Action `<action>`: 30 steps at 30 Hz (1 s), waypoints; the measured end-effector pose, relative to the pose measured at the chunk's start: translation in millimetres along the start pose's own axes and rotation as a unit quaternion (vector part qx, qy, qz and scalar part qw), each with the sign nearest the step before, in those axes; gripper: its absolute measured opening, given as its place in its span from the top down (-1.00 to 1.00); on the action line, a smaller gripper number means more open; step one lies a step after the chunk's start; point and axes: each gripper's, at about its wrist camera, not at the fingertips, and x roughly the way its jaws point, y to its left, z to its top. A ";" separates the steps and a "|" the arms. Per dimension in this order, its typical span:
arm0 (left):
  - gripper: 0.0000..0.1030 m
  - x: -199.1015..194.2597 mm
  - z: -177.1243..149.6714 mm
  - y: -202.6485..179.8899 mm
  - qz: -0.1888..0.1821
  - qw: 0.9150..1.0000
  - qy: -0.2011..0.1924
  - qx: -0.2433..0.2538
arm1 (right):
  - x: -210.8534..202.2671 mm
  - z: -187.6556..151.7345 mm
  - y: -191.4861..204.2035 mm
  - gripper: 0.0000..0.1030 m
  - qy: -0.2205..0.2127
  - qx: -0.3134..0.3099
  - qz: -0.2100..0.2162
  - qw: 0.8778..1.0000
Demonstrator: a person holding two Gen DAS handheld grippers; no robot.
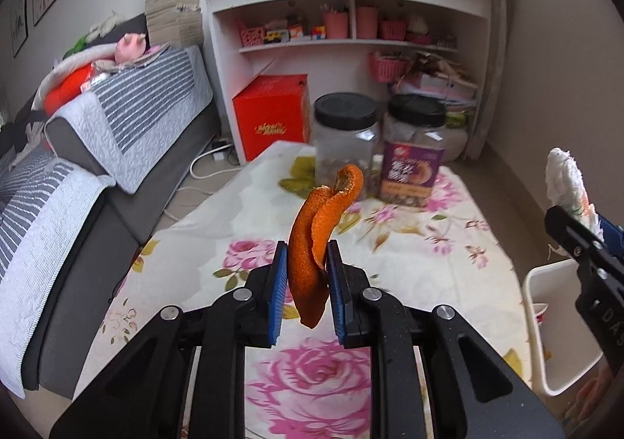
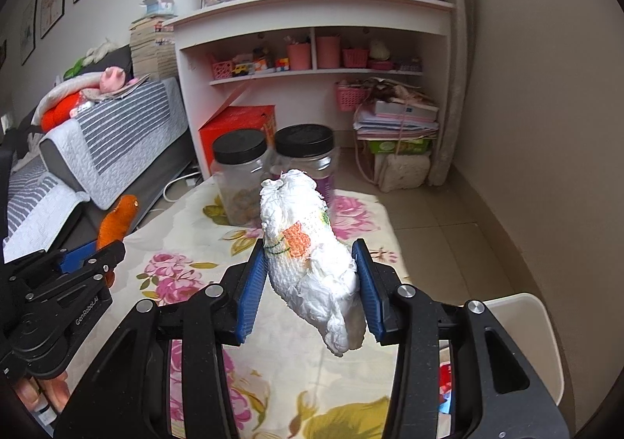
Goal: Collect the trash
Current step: 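Carry tissue and peel to the white bin and release both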
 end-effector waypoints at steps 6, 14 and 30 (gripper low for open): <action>0.61 -12.5 1.7 -23.8 -0.012 1.000 -0.011 0.003 | -16.4 -0.3 -23.8 0.19 -0.013 0.006 -0.020 1.000; 0.61 -27.3 1.4 -56.1 -0.032 0.999 -0.020 0.015 | -34.7 -3.2 -59.8 0.18 -0.022 0.018 -0.054 0.998; 0.60 -55.7 -5.2 -142.1 -0.092 0.992 -0.032 0.078 | -62.3 -22.9 -160.9 -0.39 0.001 0.102 -0.168 0.980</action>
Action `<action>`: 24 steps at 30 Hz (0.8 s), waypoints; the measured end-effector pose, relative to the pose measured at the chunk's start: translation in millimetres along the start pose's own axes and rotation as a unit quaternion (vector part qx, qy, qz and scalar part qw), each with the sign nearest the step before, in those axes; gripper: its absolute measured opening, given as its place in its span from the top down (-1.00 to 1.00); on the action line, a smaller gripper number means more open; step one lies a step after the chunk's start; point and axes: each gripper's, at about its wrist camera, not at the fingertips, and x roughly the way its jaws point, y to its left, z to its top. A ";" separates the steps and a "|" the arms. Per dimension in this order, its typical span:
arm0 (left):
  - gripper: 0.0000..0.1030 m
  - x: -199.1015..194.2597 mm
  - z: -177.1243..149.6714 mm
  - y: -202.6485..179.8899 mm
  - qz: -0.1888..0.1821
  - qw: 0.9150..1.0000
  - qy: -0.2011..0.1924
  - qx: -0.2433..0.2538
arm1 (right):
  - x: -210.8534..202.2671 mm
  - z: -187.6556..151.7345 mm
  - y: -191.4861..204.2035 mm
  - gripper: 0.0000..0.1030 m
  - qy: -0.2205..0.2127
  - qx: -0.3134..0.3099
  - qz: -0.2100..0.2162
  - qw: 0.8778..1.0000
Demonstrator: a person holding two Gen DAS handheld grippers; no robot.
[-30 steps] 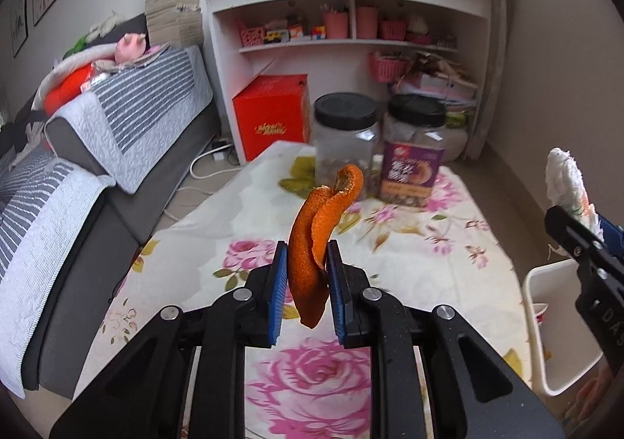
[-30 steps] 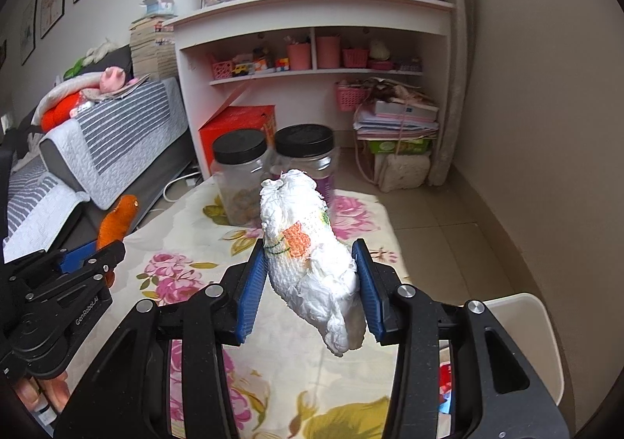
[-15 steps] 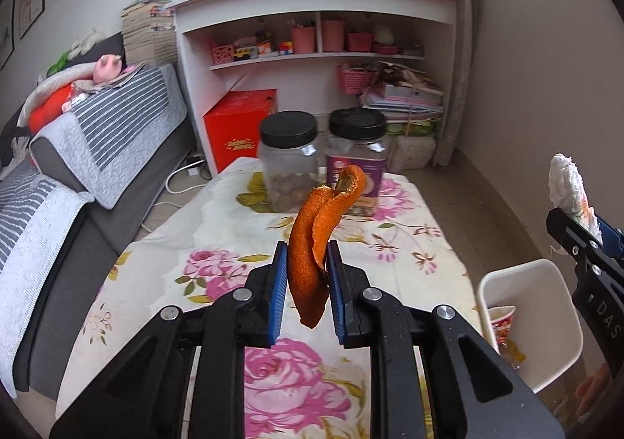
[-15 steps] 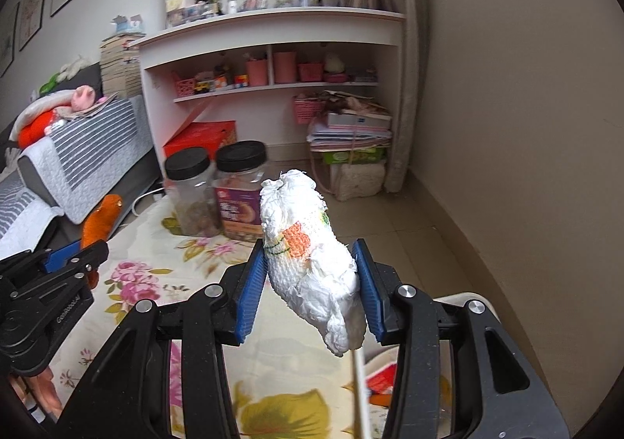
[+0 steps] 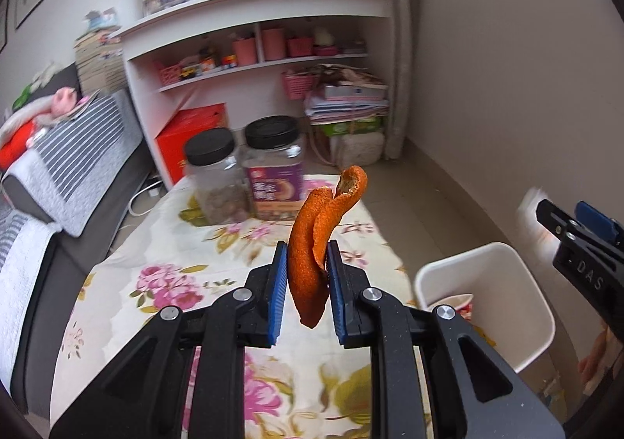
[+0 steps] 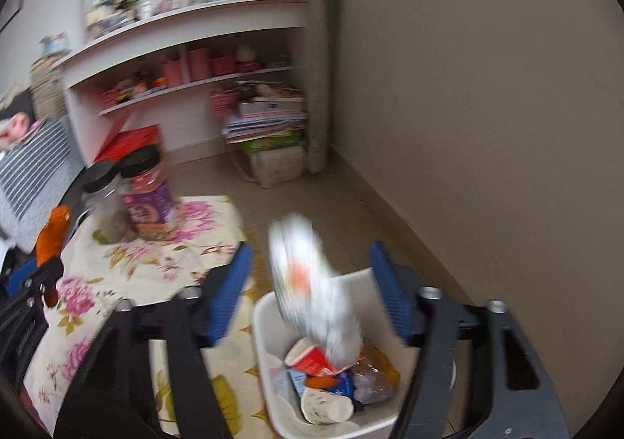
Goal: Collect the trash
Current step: 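Carry tissue and peel to the white bin and release both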
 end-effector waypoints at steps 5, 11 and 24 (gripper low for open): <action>0.60 3.8 1.0 -33.2 -0.033 0.999 0.009 0.004 | -7.1 0.6 -36.1 -0.64 -0.010 0.042 -0.044 0.998; 0.59 9.9 -1.8 -79.7 -0.069 0.997 0.023 0.024 | -18.3 2.0 -77.6 -0.85 -0.032 0.089 -0.087 0.992; -0.30 11.3 1.6 -150.9 -0.133 0.989 0.039 0.056 | -41.7 5.0 -125.4 -0.86 -0.065 0.124 -0.138 0.981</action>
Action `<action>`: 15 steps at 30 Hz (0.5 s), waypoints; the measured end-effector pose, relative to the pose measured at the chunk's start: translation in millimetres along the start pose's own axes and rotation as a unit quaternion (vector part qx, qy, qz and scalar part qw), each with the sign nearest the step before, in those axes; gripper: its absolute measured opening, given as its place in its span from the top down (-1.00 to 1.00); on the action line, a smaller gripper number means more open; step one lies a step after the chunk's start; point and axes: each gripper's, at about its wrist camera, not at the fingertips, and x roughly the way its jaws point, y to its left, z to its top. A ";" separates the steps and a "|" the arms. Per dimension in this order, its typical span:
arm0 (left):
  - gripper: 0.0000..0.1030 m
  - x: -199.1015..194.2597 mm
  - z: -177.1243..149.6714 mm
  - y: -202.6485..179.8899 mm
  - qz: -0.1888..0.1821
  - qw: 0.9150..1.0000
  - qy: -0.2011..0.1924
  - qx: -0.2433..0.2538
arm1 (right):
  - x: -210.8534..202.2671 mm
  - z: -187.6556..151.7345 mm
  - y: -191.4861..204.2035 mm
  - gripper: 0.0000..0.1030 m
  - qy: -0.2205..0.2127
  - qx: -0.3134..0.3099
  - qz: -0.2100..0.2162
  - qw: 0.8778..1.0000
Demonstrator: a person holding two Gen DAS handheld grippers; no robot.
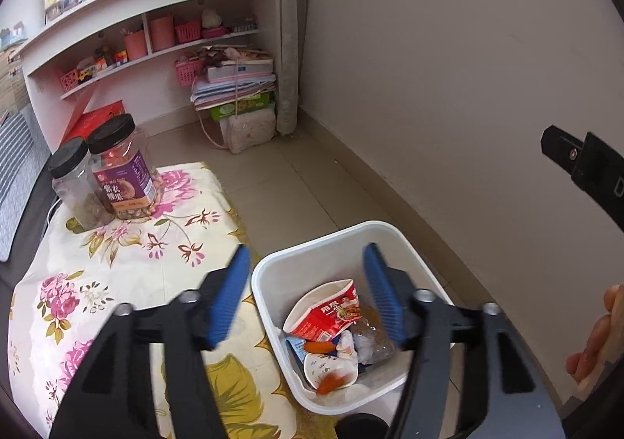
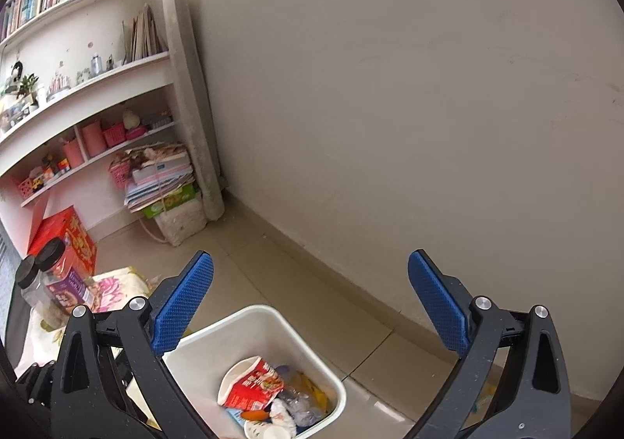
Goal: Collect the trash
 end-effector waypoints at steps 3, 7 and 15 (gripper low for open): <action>-0.48 -8.0 -1.5 2.3 0.013 1.000 -0.013 0.007 | -7.5 3.5 0.4 -0.86 -0.021 -0.004 -0.009 1.000; -0.75 -32.6 -2.3 23.9 0.048 0.998 -0.044 -0.004 | -26.9 5.0 11.9 -0.86 -0.057 -0.022 -0.007 0.998; -0.87 -89.7 -5.7 84.9 0.108 0.989 -0.095 -0.044 | -78.9 4.7 49.1 -0.87 -0.098 -0.047 0.046 0.993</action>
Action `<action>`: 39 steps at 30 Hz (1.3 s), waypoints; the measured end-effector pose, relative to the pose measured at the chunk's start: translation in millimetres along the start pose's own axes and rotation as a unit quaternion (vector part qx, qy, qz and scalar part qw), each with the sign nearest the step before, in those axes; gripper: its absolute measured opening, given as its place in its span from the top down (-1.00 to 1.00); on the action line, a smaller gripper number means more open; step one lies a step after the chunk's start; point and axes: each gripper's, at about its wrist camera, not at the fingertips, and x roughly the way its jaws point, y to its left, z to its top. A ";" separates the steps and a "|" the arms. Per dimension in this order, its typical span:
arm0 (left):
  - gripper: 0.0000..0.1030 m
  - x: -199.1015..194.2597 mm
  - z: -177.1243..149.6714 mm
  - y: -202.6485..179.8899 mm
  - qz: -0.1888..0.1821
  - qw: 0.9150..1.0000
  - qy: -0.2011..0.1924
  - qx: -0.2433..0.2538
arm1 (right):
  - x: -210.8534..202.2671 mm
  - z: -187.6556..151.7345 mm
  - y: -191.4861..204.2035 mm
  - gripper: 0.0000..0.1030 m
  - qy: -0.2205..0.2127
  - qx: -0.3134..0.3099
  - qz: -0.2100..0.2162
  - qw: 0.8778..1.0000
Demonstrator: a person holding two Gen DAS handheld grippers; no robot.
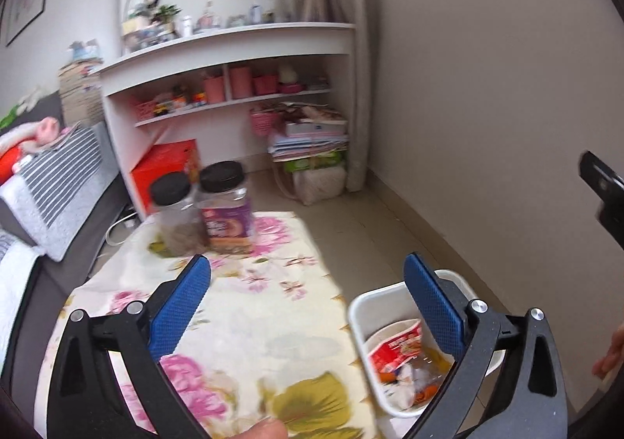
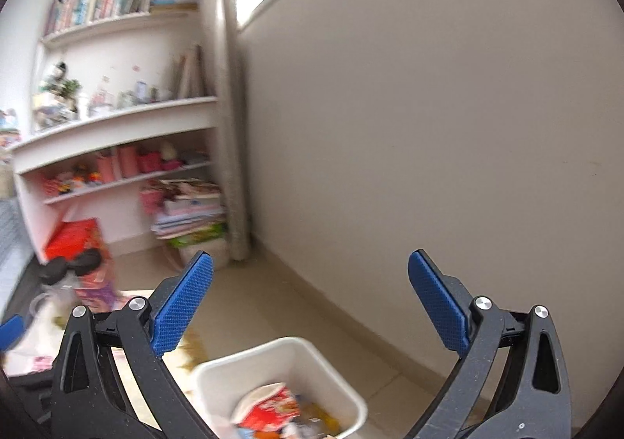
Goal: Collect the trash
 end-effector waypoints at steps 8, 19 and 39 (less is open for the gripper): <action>-0.87 -19.9 -12.0 75.1 0.088 0.996 -0.007 -0.025 | -19.5 -22.5 46.3 -0.87 0.039 -0.010 0.051 0.998; -0.87 -18.6 -39.9 124.4 0.096 0.993 0.015 -0.070 | -10.9 -73.2 108.4 -0.87 0.086 -0.047 0.104 0.990; -0.87 -23.7 -42.0 122.1 0.099 0.992 0.000 -0.073 | -10.6 -79.2 115.1 -0.87 0.087 -0.049 0.121 0.988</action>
